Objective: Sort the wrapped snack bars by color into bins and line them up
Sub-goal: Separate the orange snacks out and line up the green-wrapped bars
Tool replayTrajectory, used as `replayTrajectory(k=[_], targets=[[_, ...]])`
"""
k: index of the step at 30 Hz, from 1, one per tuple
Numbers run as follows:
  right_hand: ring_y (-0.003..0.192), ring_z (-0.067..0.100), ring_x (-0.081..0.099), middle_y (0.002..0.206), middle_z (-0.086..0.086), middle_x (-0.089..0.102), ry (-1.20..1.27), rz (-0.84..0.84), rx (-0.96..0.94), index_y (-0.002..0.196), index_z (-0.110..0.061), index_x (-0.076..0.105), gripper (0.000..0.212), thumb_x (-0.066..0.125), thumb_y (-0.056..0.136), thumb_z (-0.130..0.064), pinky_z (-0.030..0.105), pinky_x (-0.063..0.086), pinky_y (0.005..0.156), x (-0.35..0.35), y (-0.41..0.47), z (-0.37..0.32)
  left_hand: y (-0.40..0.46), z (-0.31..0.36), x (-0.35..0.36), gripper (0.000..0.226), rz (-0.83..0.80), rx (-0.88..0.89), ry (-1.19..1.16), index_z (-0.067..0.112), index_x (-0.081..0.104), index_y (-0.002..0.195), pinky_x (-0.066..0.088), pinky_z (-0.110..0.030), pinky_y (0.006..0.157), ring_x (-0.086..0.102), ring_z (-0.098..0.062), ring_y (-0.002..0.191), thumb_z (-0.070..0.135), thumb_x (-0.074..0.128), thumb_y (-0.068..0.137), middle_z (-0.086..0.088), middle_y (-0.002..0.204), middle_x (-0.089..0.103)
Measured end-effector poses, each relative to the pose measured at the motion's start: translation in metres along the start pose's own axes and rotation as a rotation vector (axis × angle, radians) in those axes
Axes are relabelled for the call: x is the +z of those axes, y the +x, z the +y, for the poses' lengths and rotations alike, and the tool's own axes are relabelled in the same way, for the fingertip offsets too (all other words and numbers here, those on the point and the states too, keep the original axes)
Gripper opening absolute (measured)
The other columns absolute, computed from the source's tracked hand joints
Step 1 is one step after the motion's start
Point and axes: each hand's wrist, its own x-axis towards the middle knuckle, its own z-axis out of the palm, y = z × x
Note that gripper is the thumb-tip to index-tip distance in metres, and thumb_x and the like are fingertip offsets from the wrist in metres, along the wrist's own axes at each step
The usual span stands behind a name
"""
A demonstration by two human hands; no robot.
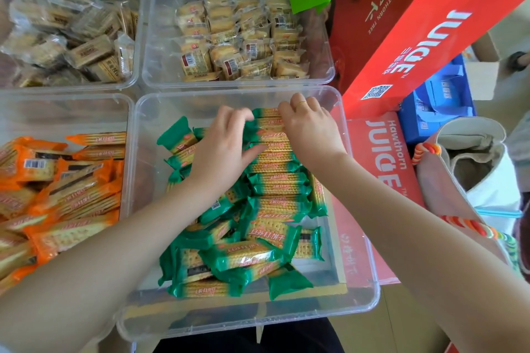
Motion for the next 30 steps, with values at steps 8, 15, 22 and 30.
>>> replayTrajectory(k=[8, 15, 22, 30], targets=[[0.109, 0.035, 0.049, 0.118, 0.015, 0.052, 0.182, -0.016, 0.021, 0.117, -0.004, 0.053, 0.035, 0.063, 0.086, -0.018, 0.045, 0.045, 0.086, -0.024, -0.016, 0.004, -0.048, 0.005, -0.001, 0.041, -0.774, 0.108, 0.043, 0.024, 0.046, 0.120, 0.048, -0.031, 0.070, 0.050, -0.011, 0.077, 0.048, 0.053, 0.088, 0.010, 0.123, 0.045], [0.076, 0.028, 0.064, 0.086, 0.010, 0.067, 0.357, -0.366, -0.006, 0.094, -0.007, 0.063, 0.024, 0.048, 0.095, -0.025, 0.041, 0.056, 0.069, -0.027, -0.092, -0.014, -0.051, 0.007, 0.002, 0.034, -0.705, -0.005, 0.022, 0.024, 0.047, 0.124, 0.052, -0.033, 0.066, 0.056, -0.014, 0.069, 0.037, 0.049, 0.093, 0.009, 0.129, 0.046], [0.105, 0.029, 0.058, 0.114, 0.015, 0.061, 0.088, -0.829, -0.085, 0.114, 0.000, 0.057, 0.027, 0.037, 0.100, -0.011, 0.031, 0.044, 0.075, 0.008, -0.121, -0.037, -0.047, 0.005, -0.008, 0.031, -0.649, -0.097, -0.070, 0.019, 0.051, 0.118, 0.046, -0.034, 0.088, 0.054, -0.015, 0.105, 0.033, 0.054, 0.091, 0.005, 0.128, 0.049], [0.100, 0.032, 0.059, 0.114, 0.016, 0.056, 0.453, -0.680, 0.298, 0.117, -0.003, 0.038, 0.033, 0.056, 0.092, -0.014, 0.031, 0.040, 0.065, 0.033, -0.115, -0.043, -0.046, 0.004, -0.027, 0.017, -0.545, -0.187, -0.276, 0.031, 0.050, 0.096, 0.048, -0.044, 0.080, 0.062, -0.032, 0.092, 0.033, 0.061, 0.084, 0.003, 0.108, 0.061]])
